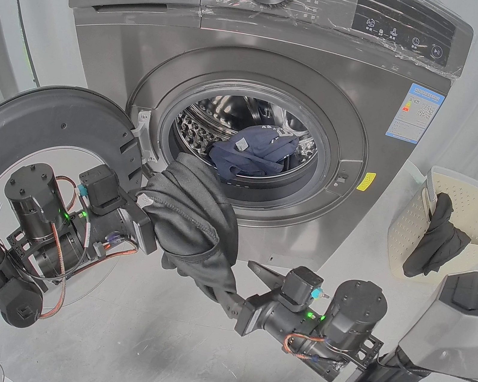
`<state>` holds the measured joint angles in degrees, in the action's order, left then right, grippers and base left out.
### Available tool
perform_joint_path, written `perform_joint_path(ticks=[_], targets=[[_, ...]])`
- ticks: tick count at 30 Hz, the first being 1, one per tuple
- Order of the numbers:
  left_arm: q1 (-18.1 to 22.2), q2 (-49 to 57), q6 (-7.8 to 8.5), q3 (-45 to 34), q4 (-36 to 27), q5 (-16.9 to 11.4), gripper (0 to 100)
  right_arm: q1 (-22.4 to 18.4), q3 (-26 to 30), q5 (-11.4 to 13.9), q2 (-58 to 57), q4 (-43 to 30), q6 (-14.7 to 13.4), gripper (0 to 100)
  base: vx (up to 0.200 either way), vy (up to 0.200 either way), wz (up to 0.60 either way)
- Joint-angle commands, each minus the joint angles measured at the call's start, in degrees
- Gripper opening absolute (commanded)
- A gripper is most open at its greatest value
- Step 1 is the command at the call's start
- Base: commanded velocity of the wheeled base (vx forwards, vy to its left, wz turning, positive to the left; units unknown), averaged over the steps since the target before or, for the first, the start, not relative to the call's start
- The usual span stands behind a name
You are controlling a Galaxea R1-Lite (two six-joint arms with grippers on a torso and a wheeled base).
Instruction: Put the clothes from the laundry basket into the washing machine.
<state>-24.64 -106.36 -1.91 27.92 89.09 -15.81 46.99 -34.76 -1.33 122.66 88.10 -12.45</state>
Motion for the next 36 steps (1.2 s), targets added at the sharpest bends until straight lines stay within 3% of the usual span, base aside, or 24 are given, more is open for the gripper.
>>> perform_joint_path(ticks=[1,2,5,8,14,17,23,33,36], targets=[[0.0,0.4,-0.02,-1.9,0.0,0.4,0,2.0,11.0,4.8,-7.6,0.1,2.2,100,0.000,0.000,0.00],[-0.1,0.7,0.07,-2.8,0.0,0.4,0,2.7,15.8,7.3,-9.9,0.1,2.7,100,0.000,0.000,0.00],[-0.2,1.5,0.16,-3.6,0.0,0.4,0,1.9,19.4,7.6,-11.2,0.1,3.4,100,0.000,0.000,0.00],[-0.2,1.7,0.33,-4.1,0.1,0.8,0,1.2,20.1,7.6,-11.9,0.1,3.5,100,0.000,0.000,0.00],[-0.4,4.0,-0.02,-6.3,0.0,0.8,0,-6.7,21.3,8.0,-12.5,0.1,5.2,100,0.000,0.000,0.00],[-0.7,4.3,-0.02,-6.8,-0.1,0.8,0,-8.8,23.2,8.3,-12.8,0.1,6.0,100,0.000,0.000,0.00],[-2.1,3.7,0.07,-8.2,-0.1,0.8,0,-11.0,21.6,11.8,-15.7,0.1,6.6,100,0.000,0.000,0.00],[-3.9,3.4,0.07,-9.4,-0.1,0.8,0,-12.7,22.9,12.0,-15.8,0.1,6.5,100,0.000,0.000,0.00],[-4.1,2.4,0.77,-9.4,-0.1,0.6,0,-12.4,22.9,11.9,-15.5,0.1,6.5,100,0.133,0.000,0.00]])
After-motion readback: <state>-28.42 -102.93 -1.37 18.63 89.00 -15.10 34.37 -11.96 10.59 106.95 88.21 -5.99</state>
